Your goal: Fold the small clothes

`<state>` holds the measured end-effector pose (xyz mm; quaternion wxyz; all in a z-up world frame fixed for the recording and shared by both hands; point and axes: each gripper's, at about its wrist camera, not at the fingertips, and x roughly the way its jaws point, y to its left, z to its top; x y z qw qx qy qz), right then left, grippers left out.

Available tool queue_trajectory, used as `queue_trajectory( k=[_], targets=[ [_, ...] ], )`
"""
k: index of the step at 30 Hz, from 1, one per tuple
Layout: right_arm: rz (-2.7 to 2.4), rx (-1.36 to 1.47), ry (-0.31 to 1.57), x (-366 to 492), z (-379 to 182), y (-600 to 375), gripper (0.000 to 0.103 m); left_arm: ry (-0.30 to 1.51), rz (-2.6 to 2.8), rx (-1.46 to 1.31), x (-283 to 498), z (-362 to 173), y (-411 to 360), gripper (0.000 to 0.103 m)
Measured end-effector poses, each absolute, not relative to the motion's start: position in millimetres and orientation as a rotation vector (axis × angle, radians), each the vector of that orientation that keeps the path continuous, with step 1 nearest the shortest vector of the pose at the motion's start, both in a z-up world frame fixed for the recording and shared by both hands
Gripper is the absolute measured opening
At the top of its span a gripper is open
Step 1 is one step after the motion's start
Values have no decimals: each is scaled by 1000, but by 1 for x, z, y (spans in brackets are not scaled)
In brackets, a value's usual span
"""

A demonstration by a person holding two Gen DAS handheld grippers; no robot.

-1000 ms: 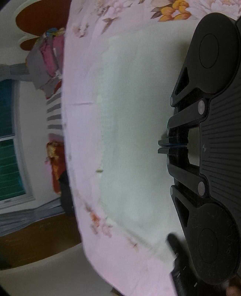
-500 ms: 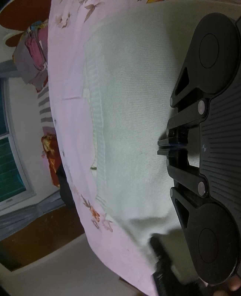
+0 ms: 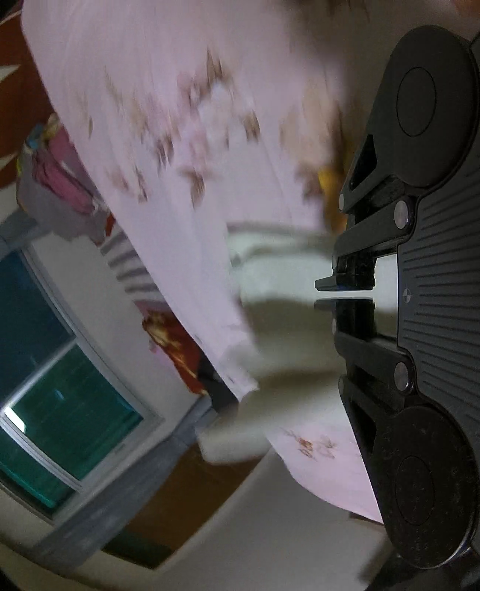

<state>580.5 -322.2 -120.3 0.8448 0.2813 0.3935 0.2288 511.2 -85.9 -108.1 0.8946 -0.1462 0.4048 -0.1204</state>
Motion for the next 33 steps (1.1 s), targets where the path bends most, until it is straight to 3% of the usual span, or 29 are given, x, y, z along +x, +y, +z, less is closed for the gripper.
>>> queue_trajectory(
  k=[2, 5, 7, 15, 23, 33],
  targets=[
    [471, 627, 819, 579, -120, -343, 72, 795, -256, -373, 503, -103, -75, 55],
    [527, 672, 805, 575, -118, -359, 71, 713, -144, -447, 494, -90, -31, 54],
    [575, 702, 818, 575, -119, -357, 65, 685, -47, -438, 491, -85, 1, 53],
    [679, 669, 918, 582, -132, -300, 53, 805, 1, -484, 507, -126, 55, 42],
    [678, 651, 1002, 598, -149, -273, 53, 862, -35, -529, 516, -148, 53, 44],
    [643, 552, 997, 604, -143, -242, 53, 827, -137, -530, 531, -135, 79, 43]
  ],
)
